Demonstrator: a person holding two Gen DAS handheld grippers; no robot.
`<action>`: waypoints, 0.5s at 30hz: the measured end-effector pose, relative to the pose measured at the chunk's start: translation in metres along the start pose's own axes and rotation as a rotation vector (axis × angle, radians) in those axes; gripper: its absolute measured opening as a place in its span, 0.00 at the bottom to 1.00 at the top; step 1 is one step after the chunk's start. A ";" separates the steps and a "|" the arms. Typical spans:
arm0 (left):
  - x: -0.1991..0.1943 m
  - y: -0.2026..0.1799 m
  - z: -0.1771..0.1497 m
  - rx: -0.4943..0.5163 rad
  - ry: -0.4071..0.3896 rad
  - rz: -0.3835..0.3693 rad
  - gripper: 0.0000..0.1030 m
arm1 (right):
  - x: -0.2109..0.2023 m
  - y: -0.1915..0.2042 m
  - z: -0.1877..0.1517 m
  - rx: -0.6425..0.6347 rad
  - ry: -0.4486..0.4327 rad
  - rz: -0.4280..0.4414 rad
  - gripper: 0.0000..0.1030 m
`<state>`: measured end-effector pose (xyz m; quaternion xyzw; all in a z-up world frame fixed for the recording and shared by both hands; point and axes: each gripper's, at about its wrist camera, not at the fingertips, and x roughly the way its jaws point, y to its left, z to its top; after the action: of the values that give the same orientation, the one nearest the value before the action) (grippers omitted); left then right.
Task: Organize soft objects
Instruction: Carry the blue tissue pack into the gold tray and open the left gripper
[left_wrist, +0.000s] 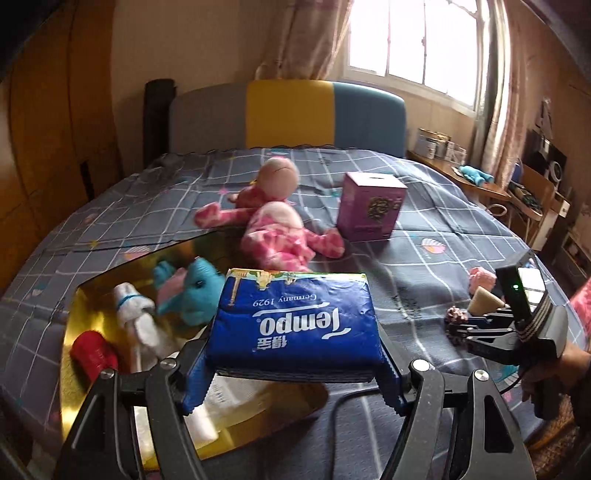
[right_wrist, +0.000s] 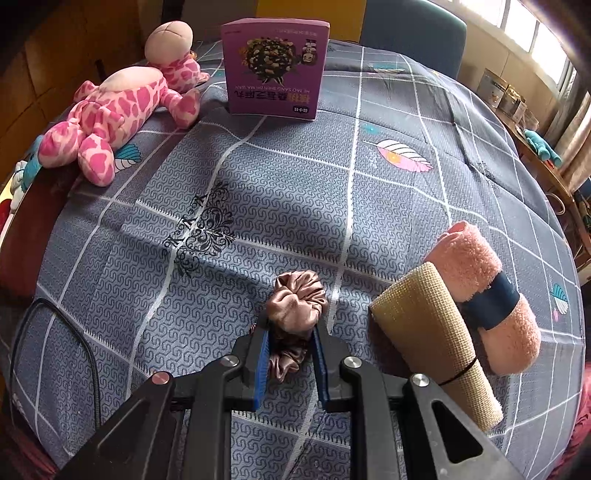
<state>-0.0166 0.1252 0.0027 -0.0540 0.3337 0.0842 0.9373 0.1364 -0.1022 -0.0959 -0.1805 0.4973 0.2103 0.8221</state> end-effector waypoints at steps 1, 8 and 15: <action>0.000 0.003 -0.001 -0.004 0.002 0.006 0.71 | 0.000 0.000 0.000 0.000 0.000 0.000 0.19; 0.002 0.027 -0.008 -0.053 0.021 0.038 0.71 | -0.001 0.001 0.000 -0.008 -0.002 -0.009 0.19; 0.006 0.088 -0.014 -0.229 0.081 0.058 0.72 | -0.002 0.005 0.000 -0.020 -0.004 -0.020 0.19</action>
<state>-0.0377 0.2101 -0.0159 -0.1545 0.3610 0.1464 0.9079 0.1327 -0.0990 -0.0943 -0.1932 0.4915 0.2076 0.8234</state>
